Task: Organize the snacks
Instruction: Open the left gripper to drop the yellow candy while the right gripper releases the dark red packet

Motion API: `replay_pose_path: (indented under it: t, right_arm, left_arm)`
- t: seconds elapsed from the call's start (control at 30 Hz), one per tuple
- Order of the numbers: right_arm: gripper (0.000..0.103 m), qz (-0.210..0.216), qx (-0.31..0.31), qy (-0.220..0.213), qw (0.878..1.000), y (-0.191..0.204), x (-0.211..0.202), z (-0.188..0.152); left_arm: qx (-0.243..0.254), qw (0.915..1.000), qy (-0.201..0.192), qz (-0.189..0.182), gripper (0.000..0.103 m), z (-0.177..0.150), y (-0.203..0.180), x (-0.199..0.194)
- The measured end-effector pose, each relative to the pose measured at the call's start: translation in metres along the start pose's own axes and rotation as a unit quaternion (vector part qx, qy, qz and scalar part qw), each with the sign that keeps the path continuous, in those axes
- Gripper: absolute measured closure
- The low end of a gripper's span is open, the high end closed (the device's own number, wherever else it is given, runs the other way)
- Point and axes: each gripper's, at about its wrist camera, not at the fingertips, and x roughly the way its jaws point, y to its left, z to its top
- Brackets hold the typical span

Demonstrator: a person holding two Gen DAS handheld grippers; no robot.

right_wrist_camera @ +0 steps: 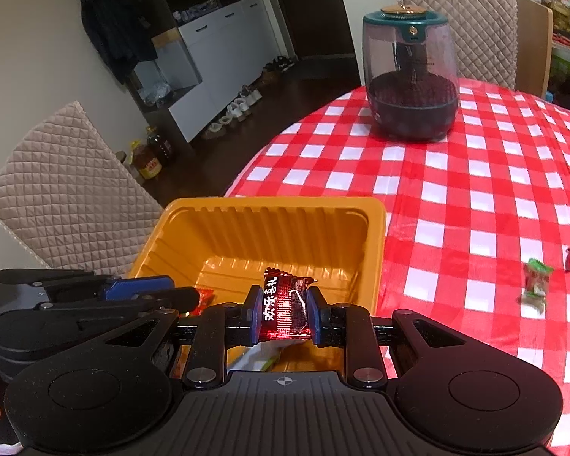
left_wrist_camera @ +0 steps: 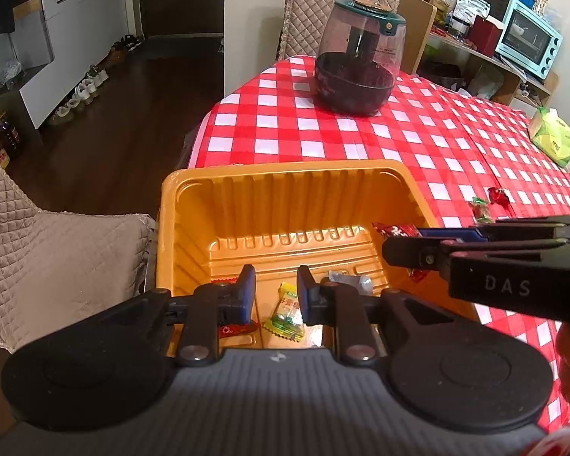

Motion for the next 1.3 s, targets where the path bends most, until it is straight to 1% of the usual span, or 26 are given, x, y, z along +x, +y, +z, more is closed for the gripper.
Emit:
replay_pose_path:
  t: [0.13,0.27,0.4,0.57,0.83,1.03,1.3]
  right_arm:
    - [0.078,0.001,-0.007,-0.007,1.000,0.002,0.002,0.005]
    - [0.078,0.001,-0.009,-0.028,1.000,0.003,0.002,0.010]
    - [0.078,0.004,-0.010,-0.040,0.999,0.003,0.000,0.015]
    - [0.078,0.008,-0.014,-0.028,0.999,0.004,-0.005,0.010]
    - [0.078,0.015,-0.014,-0.011,1.000,0.006,-0.019,-0.007]
    - [0.077,0.019,-0.012,-0.005,1.000,0.008,-0.034,-0.020]
    - [0.076,0.021,-0.011,-0.007,1.000,0.012,-0.054,-0.034]
  left_arm:
    - [-0.001,1.0000,0.000,0.001,0.083,0.000,0.000,0.000]
    - [0.000,1.0000,0.001,0.001,0.082,0.001,0.000,0.001]
    - [-0.001,1.0000,0.004,0.003,0.079,-0.002,0.001,0.000]
    - [-0.007,1.0000,0.004,0.002,0.078,-0.006,0.002,-0.006]
    - [-0.010,0.9999,-0.003,0.003,0.076,-0.011,0.002,-0.025]
    - [-0.010,0.9999,-0.008,0.002,0.070,-0.019,-0.001,-0.041]
    - [-0.014,0.9998,-0.011,0.002,0.069,-0.033,-0.008,-0.062]
